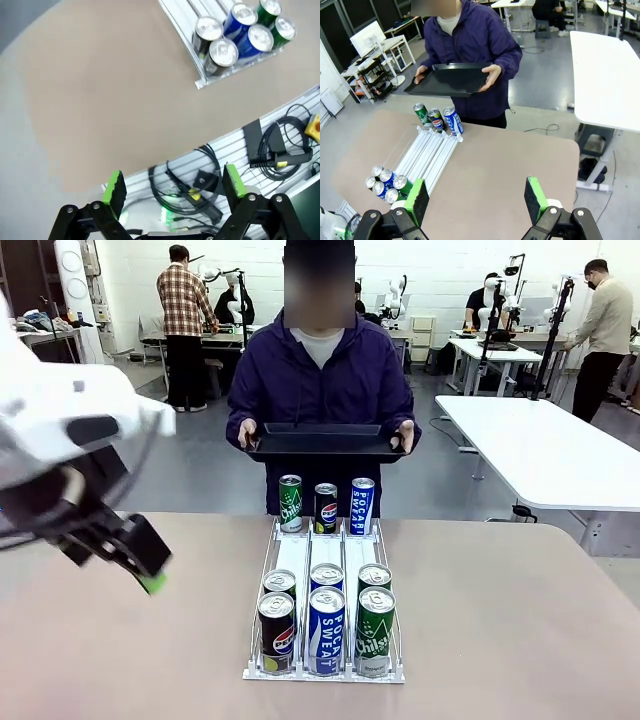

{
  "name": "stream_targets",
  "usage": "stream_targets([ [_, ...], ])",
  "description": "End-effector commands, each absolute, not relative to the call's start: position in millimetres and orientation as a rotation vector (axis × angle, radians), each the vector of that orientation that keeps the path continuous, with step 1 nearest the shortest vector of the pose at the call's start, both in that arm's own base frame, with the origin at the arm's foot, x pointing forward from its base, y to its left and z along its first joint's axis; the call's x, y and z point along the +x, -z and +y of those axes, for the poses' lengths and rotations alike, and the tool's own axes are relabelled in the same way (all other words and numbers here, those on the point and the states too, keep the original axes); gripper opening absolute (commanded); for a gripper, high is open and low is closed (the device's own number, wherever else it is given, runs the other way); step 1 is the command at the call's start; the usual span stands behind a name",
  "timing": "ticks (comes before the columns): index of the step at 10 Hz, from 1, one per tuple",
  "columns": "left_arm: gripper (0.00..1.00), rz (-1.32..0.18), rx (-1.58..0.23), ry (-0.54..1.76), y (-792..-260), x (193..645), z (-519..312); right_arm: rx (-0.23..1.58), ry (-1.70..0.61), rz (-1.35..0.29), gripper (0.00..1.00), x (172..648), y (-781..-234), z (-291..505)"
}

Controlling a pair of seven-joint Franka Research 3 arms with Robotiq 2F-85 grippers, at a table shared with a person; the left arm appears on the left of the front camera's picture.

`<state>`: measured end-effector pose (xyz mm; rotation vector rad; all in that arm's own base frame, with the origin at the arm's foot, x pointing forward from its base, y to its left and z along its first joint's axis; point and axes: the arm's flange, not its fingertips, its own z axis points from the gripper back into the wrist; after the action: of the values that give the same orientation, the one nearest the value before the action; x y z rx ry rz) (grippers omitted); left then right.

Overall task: Retrieve and hand over the desired beverage to the person.
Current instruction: Pick up a can of the same type that the person held from the Automatic Can Dispenser.

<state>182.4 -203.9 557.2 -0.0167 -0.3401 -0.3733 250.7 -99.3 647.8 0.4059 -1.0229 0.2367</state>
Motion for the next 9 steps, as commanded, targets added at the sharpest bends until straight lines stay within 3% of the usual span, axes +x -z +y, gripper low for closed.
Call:
stream_targets([
  [1, 1.0, -0.25, -0.012, 0.4, -538, 198, -225, 0.417, -0.24, -1.024, 1.0, 252, -647, -99],
  [4, 1.0, -0.18, -0.037, 0.417, -526, 213, -233, 0.417, -0.24, -1.024, 1.0, 252, -647, -99],
  [9, 1.0, -0.203, -0.019, 0.413, -520, 200, -233, 0.417, -0.24, -1.024, 1.0, 252, -647, -99],
])
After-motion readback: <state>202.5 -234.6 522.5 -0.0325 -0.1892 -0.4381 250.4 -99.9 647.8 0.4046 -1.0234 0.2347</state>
